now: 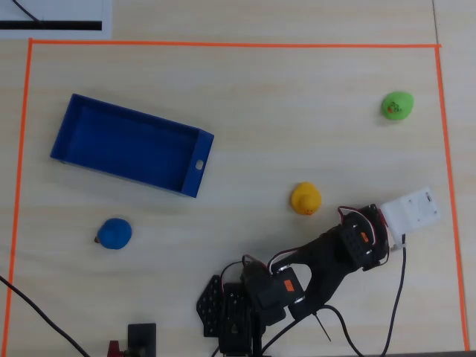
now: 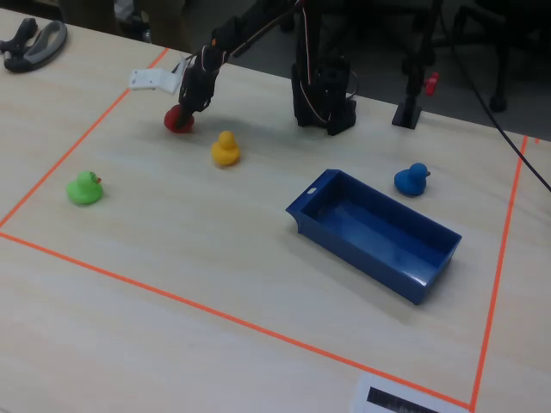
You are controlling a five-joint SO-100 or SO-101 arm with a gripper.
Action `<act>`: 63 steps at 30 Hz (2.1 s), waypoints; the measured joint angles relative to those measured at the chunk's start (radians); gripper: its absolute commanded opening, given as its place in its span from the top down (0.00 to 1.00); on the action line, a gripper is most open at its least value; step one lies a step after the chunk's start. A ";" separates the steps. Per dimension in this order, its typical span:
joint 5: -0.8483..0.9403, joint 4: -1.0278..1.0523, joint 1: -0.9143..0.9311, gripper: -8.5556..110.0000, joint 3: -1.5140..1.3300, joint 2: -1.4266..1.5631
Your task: Grasp red duck and put it into box.
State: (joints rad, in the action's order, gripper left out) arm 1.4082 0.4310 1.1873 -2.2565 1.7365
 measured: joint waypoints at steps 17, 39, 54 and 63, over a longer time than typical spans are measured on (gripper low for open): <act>-0.787 1.072 -1.026 0.93 0.615 0.494; -1.052 0.769 -1.661 0.91 0.558 0.112; -1.002 0.635 -1.680 0.67 0.474 0.018; -0.930 0.693 -1.546 0.64 0.448 0.118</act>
State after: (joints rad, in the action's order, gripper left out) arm 0.4786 1.1244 -0.3590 -1.8086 1.8546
